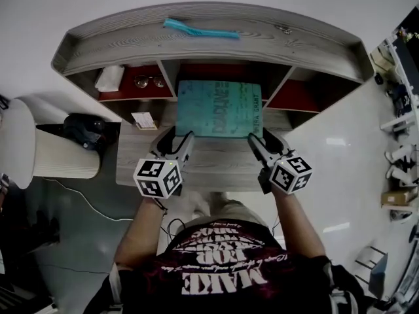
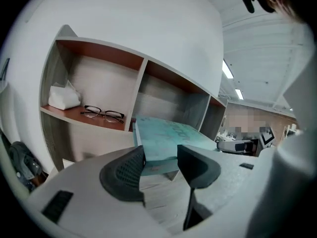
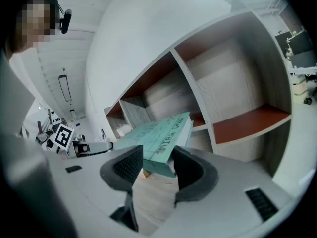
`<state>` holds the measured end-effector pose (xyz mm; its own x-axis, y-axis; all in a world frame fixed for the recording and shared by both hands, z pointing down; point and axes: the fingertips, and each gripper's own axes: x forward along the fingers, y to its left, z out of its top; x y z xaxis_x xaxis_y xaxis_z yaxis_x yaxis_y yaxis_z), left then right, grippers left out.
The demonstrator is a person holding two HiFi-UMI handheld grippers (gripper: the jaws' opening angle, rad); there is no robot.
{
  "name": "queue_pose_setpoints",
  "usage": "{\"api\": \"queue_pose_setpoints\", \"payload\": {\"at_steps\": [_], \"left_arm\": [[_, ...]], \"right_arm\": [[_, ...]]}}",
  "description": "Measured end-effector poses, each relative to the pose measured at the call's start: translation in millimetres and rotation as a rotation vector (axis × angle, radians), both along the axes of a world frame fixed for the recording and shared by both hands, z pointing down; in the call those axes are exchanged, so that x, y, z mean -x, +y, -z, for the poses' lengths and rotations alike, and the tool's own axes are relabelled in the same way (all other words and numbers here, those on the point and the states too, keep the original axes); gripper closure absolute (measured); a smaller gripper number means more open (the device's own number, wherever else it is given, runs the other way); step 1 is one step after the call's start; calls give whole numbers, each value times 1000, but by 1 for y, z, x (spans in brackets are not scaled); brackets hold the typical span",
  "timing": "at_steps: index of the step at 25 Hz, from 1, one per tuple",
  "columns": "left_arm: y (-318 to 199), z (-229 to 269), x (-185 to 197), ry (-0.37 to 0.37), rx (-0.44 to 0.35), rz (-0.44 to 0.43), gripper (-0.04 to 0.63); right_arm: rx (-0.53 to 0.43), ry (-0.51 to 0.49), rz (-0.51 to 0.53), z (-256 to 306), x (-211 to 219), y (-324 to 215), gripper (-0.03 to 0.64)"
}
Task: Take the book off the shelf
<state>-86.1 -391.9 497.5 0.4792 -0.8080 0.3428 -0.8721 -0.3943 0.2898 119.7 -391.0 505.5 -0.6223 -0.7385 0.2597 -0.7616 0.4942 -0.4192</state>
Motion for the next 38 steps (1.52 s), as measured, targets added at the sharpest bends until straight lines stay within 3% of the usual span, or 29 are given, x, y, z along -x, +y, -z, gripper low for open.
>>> {"api": "queue_pose_setpoints", "payload": {"at_steps": [7, 16, 27, 38], "left_arm": [[49, -20, 4, -13, 11, -37, 387], [89, -87, 10, -41, 70, -72, 387], [98, -196, 17, -65, 114, -72, 387], [115, -309, 13, -76, 237, -65, 387]], "right_arm": [[20, 15, -22, -20, 4, 55, 419], [91, 53, -40, -82, 11, 100, 420], [183, 66, -43, -192, 17, 106, 434], [308, 147, -23, -297, 15, 118, 437]]}}
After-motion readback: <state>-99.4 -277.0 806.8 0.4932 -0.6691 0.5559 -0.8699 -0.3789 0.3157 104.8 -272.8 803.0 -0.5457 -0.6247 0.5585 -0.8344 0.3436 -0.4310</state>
